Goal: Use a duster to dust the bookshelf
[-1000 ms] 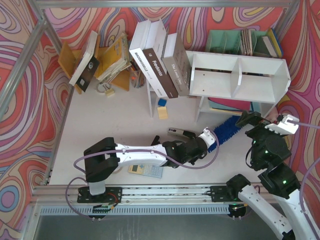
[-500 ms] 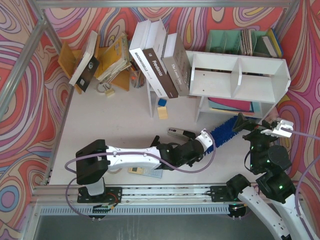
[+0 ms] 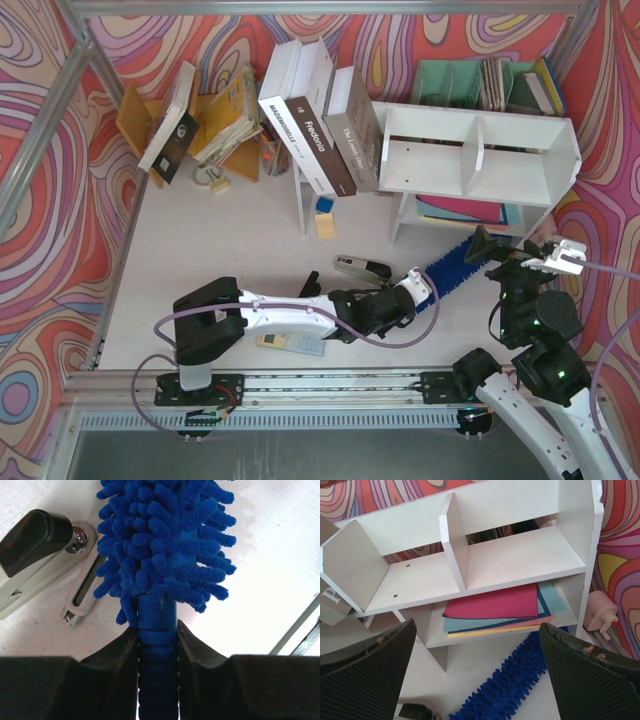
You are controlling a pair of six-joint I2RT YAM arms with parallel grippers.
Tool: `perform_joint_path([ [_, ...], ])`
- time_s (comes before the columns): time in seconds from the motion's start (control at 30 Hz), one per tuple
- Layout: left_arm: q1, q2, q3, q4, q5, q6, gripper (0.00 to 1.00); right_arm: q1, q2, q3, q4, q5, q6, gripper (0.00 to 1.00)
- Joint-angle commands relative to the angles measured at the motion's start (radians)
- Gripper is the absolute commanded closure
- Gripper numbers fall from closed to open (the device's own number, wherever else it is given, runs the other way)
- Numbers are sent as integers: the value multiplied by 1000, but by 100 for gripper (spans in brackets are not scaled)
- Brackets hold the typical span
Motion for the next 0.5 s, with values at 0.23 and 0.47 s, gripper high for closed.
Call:
perform_joint_path([
  [0.23, 0, -84, 87, 28, 12, 49, 100, 3, -8, -3, 21, 15, -10, 1],
  [0.47, -1, -175, 38, 101, 62, 42, 100, 3, -9, -4, 20, 17, -12, 1],
])
